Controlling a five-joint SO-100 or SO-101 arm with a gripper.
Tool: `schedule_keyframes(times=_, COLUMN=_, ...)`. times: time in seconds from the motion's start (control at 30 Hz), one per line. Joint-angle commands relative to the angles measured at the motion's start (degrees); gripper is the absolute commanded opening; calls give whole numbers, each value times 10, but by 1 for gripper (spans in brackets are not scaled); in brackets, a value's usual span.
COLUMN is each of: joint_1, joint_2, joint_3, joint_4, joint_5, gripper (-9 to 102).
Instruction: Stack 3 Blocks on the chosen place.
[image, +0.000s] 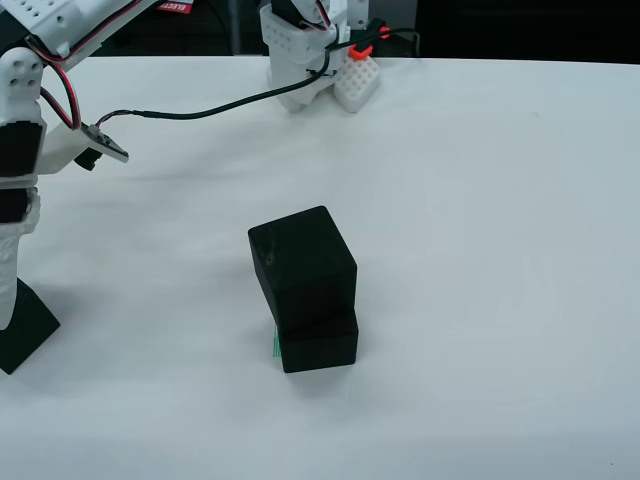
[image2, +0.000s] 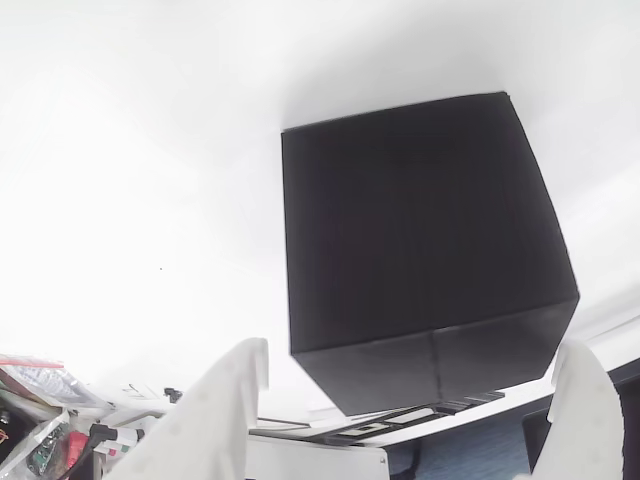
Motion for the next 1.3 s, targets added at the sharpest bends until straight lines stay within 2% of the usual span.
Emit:
schedule_keyframes(times=0.0, joint_1=-9, joint_2=0, joint_3=-3, joint_4=-15, joint_5=-3, gripper=35)
schedule_keyframes(times=0.4, joint_1=-23, joint_2=-12, joint_3=4, joint_4=-33, joint_5=4, gripper=35)
schedule_keyframes(times=0.87, joint_1=-30, joint_2=-14, joint_3=9, joint_4=-34, joint_5=5, gripper=25)
schedule_keyframes(times=1.27, joint_1=-30, joint_2=11, joint_3=35, joint_4=-34, joint_5=11, gripper=23)
